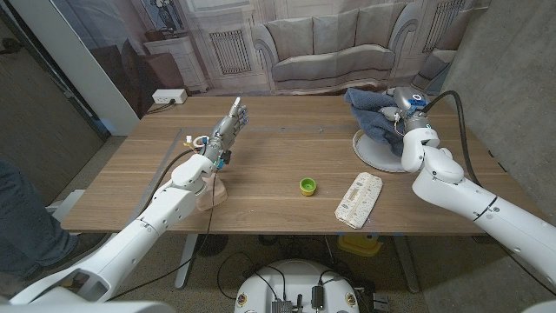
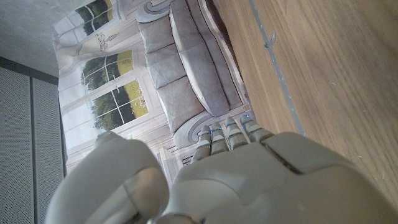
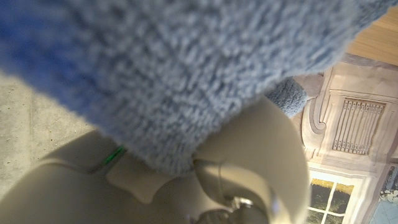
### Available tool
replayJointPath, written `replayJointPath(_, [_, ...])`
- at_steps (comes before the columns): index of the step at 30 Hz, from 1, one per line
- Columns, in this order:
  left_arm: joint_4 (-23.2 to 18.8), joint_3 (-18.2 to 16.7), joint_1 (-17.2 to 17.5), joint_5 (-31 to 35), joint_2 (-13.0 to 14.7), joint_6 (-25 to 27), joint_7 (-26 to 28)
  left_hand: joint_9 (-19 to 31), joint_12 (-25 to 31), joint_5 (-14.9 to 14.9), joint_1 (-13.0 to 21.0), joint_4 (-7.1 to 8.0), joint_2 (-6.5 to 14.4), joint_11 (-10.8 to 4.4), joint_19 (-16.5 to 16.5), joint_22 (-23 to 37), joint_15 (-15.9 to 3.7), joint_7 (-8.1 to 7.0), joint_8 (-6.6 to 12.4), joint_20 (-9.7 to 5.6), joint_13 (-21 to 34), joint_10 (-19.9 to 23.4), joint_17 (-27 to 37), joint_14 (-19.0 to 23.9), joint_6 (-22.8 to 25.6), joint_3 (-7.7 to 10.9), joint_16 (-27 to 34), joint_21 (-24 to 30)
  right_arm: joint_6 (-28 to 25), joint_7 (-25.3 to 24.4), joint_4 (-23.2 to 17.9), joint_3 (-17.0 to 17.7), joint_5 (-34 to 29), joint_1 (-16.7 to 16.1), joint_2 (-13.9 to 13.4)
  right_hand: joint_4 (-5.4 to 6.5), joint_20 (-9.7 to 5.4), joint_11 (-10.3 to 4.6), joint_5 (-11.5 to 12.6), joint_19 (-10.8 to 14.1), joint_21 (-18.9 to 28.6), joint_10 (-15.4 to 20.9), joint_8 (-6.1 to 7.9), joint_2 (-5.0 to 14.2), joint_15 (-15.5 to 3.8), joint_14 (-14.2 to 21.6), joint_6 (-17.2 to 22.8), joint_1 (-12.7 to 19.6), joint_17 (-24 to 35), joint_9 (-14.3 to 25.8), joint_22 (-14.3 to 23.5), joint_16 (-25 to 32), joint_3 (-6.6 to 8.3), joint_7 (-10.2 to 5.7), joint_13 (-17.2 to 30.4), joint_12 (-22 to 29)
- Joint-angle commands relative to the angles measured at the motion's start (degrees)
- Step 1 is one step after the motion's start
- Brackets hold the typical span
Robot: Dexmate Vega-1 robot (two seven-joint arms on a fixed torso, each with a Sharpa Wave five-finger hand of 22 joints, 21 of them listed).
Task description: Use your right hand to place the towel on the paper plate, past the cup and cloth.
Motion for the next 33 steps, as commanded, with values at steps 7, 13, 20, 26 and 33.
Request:
replayJointPath(7, [-1.1, -0.3, 0.3, 0.1, 0.5, 1.1, 0.8, 0.1, 0.1, -0.1, 0.4, -0.15, 0.1, -0.06, 0.2, 0.1, 0.09, 0.10, 0.01, -0.83, 0.3, 0.3, 0.2, 0.2, 0.2, -0.54, 0.2, 0.2, -1.5, -1.6, 4.8, -2.1, 0.6, 1.9, 1.1, 0.70, -5.16, -0.52, 0.4, -0.5, 0.6, 0.3, 0.01, 2.49, -2.79, 0.4, 0.4, 0.0, 0.3, 0.3, 0.1, 0.2, 0.15, -0.04, 0.2, 0.1])
replayJointPath(13, [-0.9, -0.2, 0.1, 0.1, 0.5, 1.2, 0.6, 0.1, 0.1, -0.2, 0.4, -0.15, 0.1, -0.13, 0.2, 0.1, 0.09, 0.14, 0.04, -0.82, 0.3, 0.3, 0.2, 0.1, 0.2, -0.58, 0.2, 0.2, -1.8, -1.4, 6.3, -3.7, 0.2, 3.0, 1.3, 0.69, -5.20, -0.52, 0.4, -0.6, 0.7, 0.3, -0.03, 2.52, -2.84, 0.4, 0.5, 0.0, 0.4, 0.4, 0.1, 0.2, 0.15, -0.06, 0.3, 0.1])
replayJointPath(20, [-1.8, -0.5, 0.6, 0.0, 0.9, 1.4, 1.0, 0.1, 0.1, -0.2, 0.4, -0.15, 0.2, -0.21, 0.2, 0.1, 0.09, 0.17, 0.03, -0.81, 0.3, 0.3, 0.2, 0.1, 0.2, -0.62, 0.2, 0.2, -1.4, -1.3, 8.2, -4.9, 0.3, 4.0, 1.8, 0.59, -5.22, -0.67, 0.5, -0.7, 0.8, 0.3, -0.17, 2.51, -2.84, 0.4, 0.5, 0.0, 0.5, 0.4, 0.0, 0.2, 0.18, -0.13, 0.3, 0.0])
replayJointPath(26, [-2.6, -0.8, 1.2, 0.0, 1.2, 1.7, 1.6, 0.1, 0.2, -0.2, 0.4, -0.15, 0.2, -0.16, 0.2, 0.1, 0.13, 0.16, 0.03, -0.82, 0.3, 0.4, 0.2, 0.2, 0.2, -0.67, 0.2, 0.2, -0.8, -1.2, 9.7, -5.7, 0.6, 4.7, 2.2, 0.58, -5.17, -0.63, 0.5, -0.9, 0.8, 0.3, -0.25, 2.44, -2.81, 0.2, 0.5, 0.0, 0.4, 0.5, 0.0, 0.1, 0.14, -0.25, 0.4, 0.0])
replayJointPath(33, [-3.1, -0.9, 1.7, 0.1, 1.2, 1.3, 1.9, 0.1, 0.2, -0.2, 0.5, -0.15, 0.2, -0.16, 0.2, 0.1, 0.09, 0.13, 0.05, -0.80, 0.3, 0.4, 0.3, 0.2, 0.3, -0.70, 0.2, 0.2, -0.2, -1.4, 10.6, -6.0, 1.5, 4.9, 2.7, 0.62, -5.11, -0.66, 0.5, -1.1, 0.9, 0.3, -0.38, 2.30, -2.81, 0.0, 0.4, -0.2, 0.4, 0.5, -0.1, 0.0, 0.02, -0.33, 0.4, 0.0])
